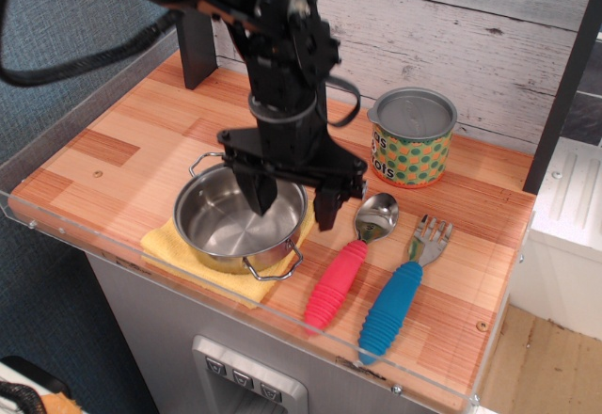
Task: Place silver pot on top of yellow cloth.
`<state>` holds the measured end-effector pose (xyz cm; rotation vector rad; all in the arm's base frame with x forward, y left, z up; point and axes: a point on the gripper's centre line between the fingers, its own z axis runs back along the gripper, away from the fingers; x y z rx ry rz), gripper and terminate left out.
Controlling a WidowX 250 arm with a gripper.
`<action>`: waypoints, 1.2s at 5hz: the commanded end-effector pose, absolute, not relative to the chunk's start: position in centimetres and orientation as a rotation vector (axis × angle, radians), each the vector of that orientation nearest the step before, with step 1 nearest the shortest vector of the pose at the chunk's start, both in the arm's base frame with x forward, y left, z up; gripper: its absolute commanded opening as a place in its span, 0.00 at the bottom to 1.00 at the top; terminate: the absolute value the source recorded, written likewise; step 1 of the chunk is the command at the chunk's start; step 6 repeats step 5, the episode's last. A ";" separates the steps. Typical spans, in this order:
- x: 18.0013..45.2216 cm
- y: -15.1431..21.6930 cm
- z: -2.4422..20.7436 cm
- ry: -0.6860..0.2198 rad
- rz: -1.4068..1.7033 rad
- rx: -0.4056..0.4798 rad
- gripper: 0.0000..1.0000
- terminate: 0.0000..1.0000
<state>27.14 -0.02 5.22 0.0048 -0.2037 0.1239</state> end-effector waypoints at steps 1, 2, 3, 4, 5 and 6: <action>28.7 1.5 8.6 -0.241 0.128 0.029 1.00 0.00; 29.9 2.5 9.1 -0.210 0.138 0.024 1.00 0.00; 30.6 3.7 9.5 -0.214 0.162 0.030 1.00 0.00; 30.9 5.3 9.8 -0.208 0.164 0.052 1.00 0.00; 29.7 7.2 9.9 -0.189 0.136 0.066 1.00 1.00; 29.7 7.2 9.9 -0.189 0.136 0.066 1.00 1.00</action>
